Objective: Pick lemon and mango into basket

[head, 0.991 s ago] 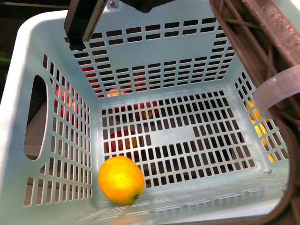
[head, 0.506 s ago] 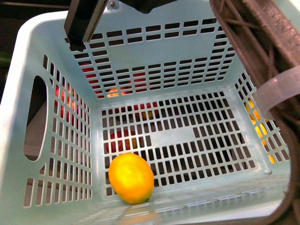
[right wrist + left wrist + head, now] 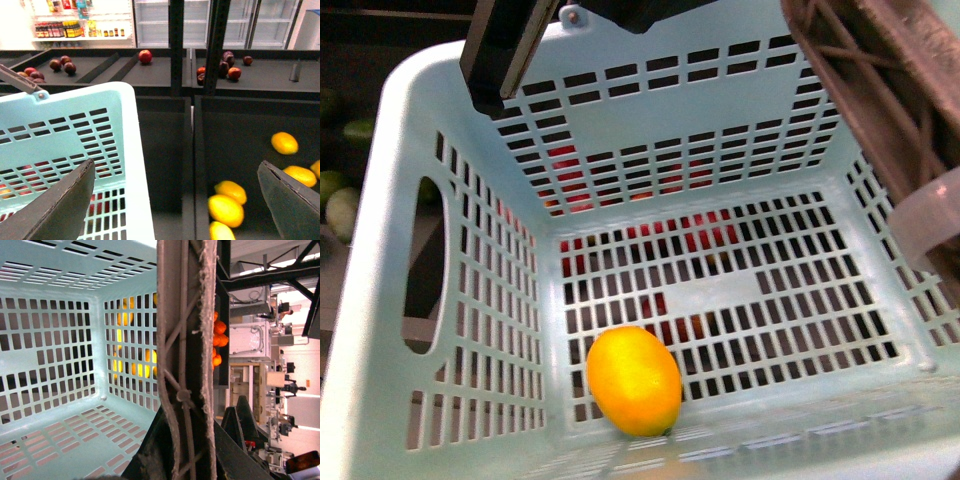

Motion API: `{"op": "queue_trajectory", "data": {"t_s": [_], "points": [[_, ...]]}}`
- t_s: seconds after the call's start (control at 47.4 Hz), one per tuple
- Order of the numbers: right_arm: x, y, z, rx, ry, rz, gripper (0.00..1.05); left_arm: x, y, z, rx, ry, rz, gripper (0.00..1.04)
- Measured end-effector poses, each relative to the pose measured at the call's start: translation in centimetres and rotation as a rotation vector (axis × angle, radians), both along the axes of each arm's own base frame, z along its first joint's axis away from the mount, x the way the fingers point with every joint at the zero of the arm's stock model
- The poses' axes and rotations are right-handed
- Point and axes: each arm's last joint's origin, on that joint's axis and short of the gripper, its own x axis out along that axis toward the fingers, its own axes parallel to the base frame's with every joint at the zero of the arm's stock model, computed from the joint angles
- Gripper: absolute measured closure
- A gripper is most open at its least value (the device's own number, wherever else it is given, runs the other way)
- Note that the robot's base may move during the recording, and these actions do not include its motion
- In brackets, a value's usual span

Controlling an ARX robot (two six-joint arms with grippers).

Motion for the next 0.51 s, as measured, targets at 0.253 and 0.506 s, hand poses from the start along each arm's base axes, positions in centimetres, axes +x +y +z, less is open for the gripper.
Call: {"op": "queue_trajectory", "data": {"t_s": [0.253, 0.506], "points": [[0.0, 0.0, -0.01, 0.0, 0.001, 0.0, 0.09, 0.18, 0.22, 0.03, 0.012, -0.016, 0.019, 0.99], [0.0, 0.01, -0.03, 0.0, 0.003, 0.005, 0.09, 0.12, 0.16, 0.02, 0.006, -0.01, 0.004, 0.99]]}}
